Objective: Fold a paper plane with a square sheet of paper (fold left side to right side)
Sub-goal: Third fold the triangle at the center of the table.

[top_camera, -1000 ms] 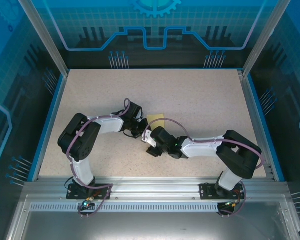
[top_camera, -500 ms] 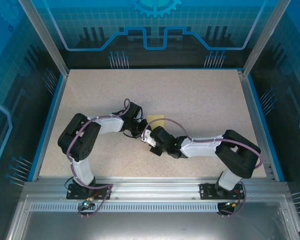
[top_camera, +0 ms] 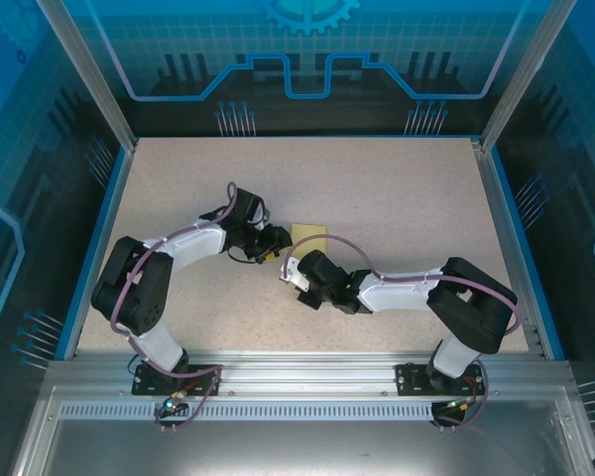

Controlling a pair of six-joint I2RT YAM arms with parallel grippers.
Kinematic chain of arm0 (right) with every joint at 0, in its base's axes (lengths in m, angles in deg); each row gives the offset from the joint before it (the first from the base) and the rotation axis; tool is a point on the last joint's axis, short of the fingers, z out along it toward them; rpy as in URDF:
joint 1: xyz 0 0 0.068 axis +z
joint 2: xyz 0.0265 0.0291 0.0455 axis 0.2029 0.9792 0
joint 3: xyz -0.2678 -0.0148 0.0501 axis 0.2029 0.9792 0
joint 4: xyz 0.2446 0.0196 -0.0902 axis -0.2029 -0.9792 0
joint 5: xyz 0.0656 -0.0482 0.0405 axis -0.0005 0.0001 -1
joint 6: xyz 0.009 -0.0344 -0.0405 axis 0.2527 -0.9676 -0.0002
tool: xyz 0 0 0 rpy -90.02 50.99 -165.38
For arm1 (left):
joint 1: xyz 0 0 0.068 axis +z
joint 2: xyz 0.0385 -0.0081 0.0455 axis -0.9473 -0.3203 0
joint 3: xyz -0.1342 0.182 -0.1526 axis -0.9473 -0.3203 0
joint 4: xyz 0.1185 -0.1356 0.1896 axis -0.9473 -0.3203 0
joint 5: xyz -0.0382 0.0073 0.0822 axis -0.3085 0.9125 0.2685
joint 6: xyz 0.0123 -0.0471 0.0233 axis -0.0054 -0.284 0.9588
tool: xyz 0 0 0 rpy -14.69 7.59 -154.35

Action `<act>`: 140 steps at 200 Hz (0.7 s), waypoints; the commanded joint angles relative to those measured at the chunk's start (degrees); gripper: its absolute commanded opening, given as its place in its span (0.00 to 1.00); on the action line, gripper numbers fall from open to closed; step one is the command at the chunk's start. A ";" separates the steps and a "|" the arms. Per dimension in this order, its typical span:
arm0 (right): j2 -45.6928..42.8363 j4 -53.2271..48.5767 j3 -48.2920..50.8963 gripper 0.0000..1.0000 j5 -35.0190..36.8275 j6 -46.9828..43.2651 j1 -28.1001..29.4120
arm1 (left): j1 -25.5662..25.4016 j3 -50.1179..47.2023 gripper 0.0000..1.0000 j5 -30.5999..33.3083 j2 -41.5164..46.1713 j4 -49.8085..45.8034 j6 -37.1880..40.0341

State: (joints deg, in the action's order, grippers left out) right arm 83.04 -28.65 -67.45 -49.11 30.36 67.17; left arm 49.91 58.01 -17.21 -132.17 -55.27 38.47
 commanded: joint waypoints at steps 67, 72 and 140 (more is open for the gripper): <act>-1.42 -1.08 0.19 0.00 0.22 1.58 -0.46 | -2.60 19.83 0.46 -5.54 -13.03 -4.18 9.43; -1.51 -1.03 0.34 0.00 0.21 1.67 -0.52 | -2.84 20.93 0.46 -5.82 -14.24 -4.22 9.43; -1.60 -1.28 0.26 0.00 0.35 1.94 -0.53 | -4.59 27.58 0.44 -7.31 -25.31 -4.55 9.86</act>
State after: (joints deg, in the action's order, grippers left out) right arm 82.61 -29.24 -67.37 -49.07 31.26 67.06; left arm 45.56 83.22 -22.47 -155.19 -57.65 46.95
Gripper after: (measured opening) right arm 0.042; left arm 0.438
